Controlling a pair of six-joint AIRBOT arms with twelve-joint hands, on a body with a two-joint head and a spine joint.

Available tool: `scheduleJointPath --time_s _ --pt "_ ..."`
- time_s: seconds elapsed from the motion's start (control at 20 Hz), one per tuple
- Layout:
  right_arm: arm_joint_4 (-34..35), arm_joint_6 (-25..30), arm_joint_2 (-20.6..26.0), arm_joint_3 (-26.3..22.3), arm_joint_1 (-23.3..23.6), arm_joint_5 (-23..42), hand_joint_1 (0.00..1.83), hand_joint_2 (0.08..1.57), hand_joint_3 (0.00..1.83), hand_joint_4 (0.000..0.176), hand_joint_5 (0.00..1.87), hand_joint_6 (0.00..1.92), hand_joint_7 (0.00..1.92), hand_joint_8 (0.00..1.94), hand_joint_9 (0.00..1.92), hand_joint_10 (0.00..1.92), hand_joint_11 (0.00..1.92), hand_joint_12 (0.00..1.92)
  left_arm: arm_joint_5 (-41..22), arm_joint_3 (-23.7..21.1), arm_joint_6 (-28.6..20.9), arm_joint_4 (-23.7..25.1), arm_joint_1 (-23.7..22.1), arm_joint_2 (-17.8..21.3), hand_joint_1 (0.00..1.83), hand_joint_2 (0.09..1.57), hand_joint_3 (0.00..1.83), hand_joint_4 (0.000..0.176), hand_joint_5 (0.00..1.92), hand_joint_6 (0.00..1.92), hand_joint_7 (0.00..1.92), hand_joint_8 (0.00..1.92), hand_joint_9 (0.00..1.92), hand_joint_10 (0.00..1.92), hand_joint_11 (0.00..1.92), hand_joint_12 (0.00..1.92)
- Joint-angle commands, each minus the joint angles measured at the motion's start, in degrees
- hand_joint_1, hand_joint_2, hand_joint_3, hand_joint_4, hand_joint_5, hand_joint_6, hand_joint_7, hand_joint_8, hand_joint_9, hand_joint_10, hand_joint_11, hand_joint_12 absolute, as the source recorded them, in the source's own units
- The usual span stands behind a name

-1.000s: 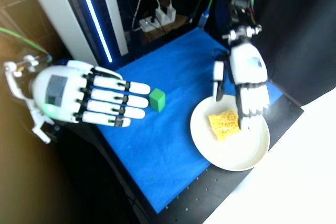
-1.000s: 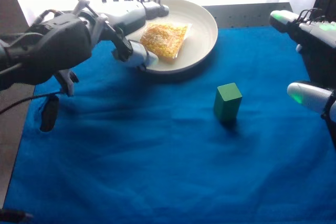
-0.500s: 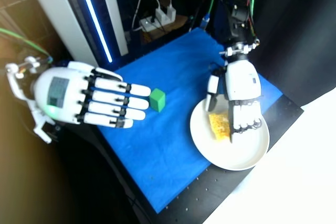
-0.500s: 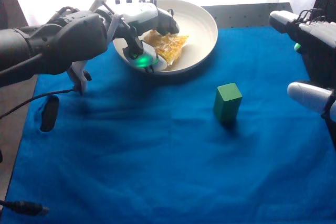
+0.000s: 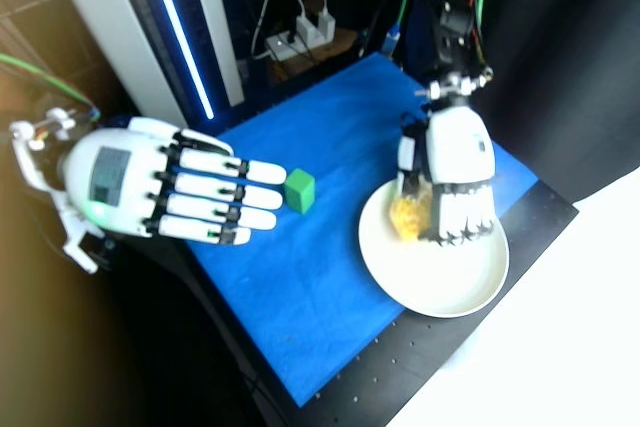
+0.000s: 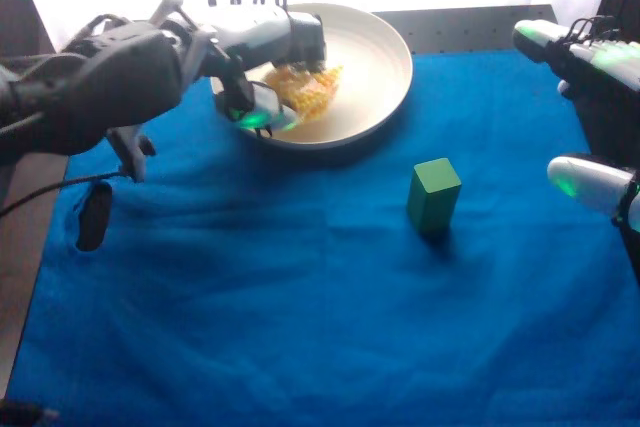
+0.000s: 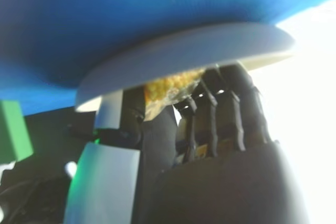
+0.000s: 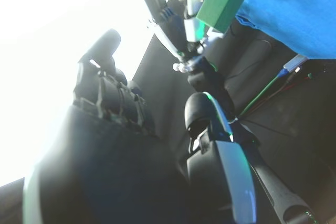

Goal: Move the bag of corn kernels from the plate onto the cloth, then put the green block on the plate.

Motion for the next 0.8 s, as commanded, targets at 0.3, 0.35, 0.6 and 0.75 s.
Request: scheduleJointPath --time_s 0.3,0.35,0.6,0.75 --pt "0.75 0.70 -0.04 -0.14 0.25 7.16 0.51 1.44 0.00 0.000 0.00 0.00 0.00 0.00 0.00 0.14 0.00 1.38 -26.76 -16.25 -8.48 13.34 3.54 13.41 1.20 1.29 0.02 0.000 0.02 1.40 0.05 1.48 0.03 1.63 0.03 1.92" --pt "0.75 0.72 -0.03 -0.17 0.25 7.16 0.48 1.44 0.00 0.000 0.00 0.00 0.00 0.00 0.00 0.11 0.00 1.39 -29.13 -18.68 -8.49 14.10 5.24 15.22 1.21 1.28 0.01 0.000 0.01 1.43 0.06 1.45 0.05 1.61 0.02 1.92" --pt "0.76 0.80 0.00 -0.21 0.26 7.16 0.55 1.44 0.00 0.000 0.00 0.00 0.00 0.00 0.00 0.20 0.00 1.54 -38.05 -25.49 -15.03 16.18 14.92 19.61 1.10 1.28 0.01 0.000 0.09 1.29 0.14 1.34 0.03 1.66 0.01 1.92" --pt "0.74 0.89 0.02 -0.21 0.27 7.17 0.51 1.46 0.01 0.000 0.00 0.00 0.01 0.00 0.00 0.38 0.00 1.66 -38.73 -26.00 -16.22 15.38 17.86 18.83 0.89 1.29 0.00 0.000 0.04 1.05 0.05 1.05 0.00 1.46 0.00 1.92"
